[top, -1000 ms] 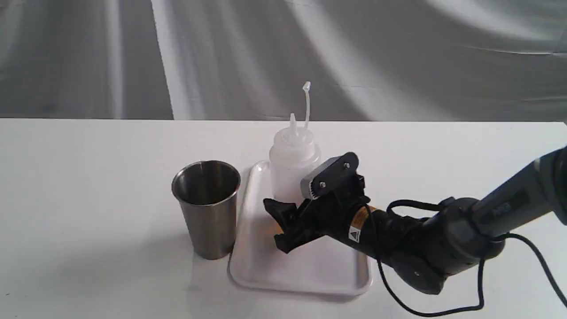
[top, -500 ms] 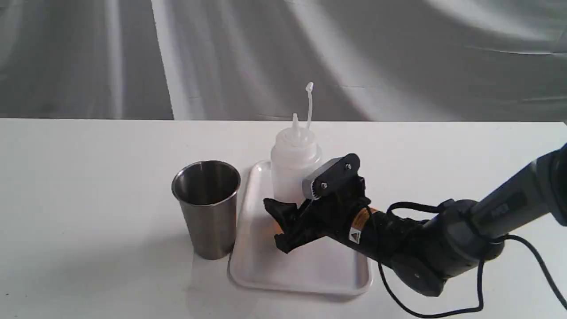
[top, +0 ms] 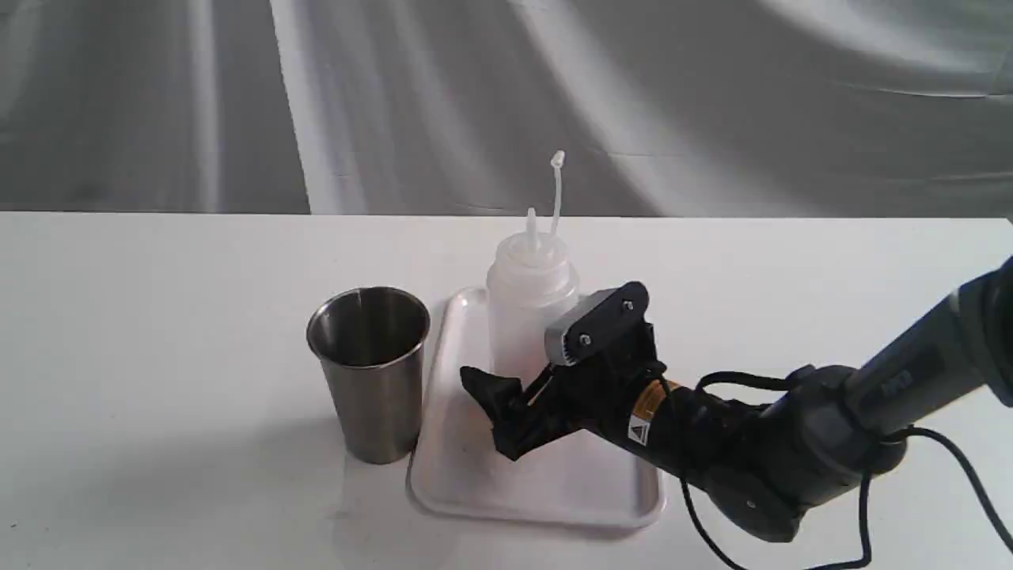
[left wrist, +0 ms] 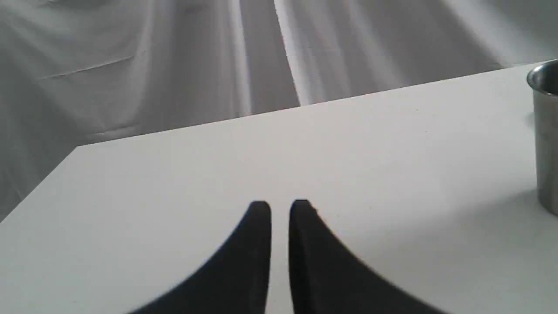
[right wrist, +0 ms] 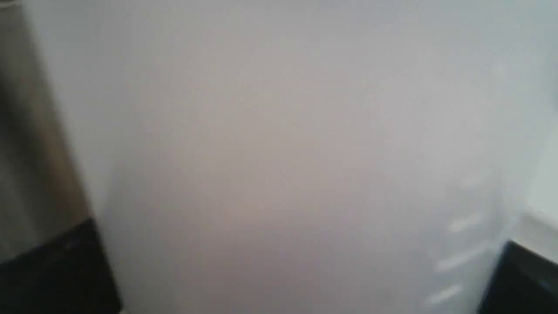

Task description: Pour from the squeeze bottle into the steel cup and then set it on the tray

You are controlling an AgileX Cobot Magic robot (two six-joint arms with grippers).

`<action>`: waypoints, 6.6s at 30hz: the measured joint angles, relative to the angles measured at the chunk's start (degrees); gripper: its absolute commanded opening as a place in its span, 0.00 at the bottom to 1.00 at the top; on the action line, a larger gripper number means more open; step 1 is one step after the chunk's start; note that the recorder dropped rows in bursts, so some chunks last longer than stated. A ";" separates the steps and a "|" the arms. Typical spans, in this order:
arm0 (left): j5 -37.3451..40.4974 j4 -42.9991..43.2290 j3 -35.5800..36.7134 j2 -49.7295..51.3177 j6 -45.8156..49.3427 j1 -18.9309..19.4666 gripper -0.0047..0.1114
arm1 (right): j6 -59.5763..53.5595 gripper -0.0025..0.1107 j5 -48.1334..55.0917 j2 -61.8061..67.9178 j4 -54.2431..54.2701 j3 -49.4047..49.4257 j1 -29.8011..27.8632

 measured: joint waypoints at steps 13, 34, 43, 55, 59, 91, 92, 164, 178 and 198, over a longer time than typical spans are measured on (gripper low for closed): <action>0.00 0.00 0.00 0.00 0.00 0.00 0.11 | 0.05 0.95 0.00 0.00 0.00 0.00 0.00; 0.00 0.00 0.00 0.00 0.00 0.00 0.11 | 0.30 0.95 -0.80 -6.71 0.15 10.01 -0.02; 0.00 0.00 0.00 0.00 0.00 0.00 0.11 | 0.18 0.95 -1.03 -13.03 2.29 18.10 -0.12; 0.00 0.00 0.00 0.00 0.00 0.00 0.11 | 3.61 0.95 -0.90 -29.08 5.88 29.62 -0.34; 0.00 0.00 0.00 0.00 0.00 0.00 0.11 | 3.85 0.95 1.60 -35.77 6.43 32.84 -0.34; 0.00 0.00 0.00 0.00 0.00 0.00 0.11 | 21.45 0.36 22.75 -82.84 -11.93 49.73 -0.34; 0.00 0.00 0.00 0.00 0.00 0.00 0.11 | 22.97 0.28 21.82 -83.90 -13.48 50.71 -0.34; 0.00 0.00 0.00 0.00 0.00 0.00 0.11 | 31.89 0.02 49.43 -128.01 2.59 57.11 -7.46; 0.00 0.00 0.00 0.00 0.00 0.00 0.11 | 22.38 0.02 60.78 -130.16 2.59 57.11 -17.78; 0.00 0.00 0.00 0.00 0.00 0.00 0.11 | 12.78 0.02 74.28 -130.16 2.46 57.11 -24.58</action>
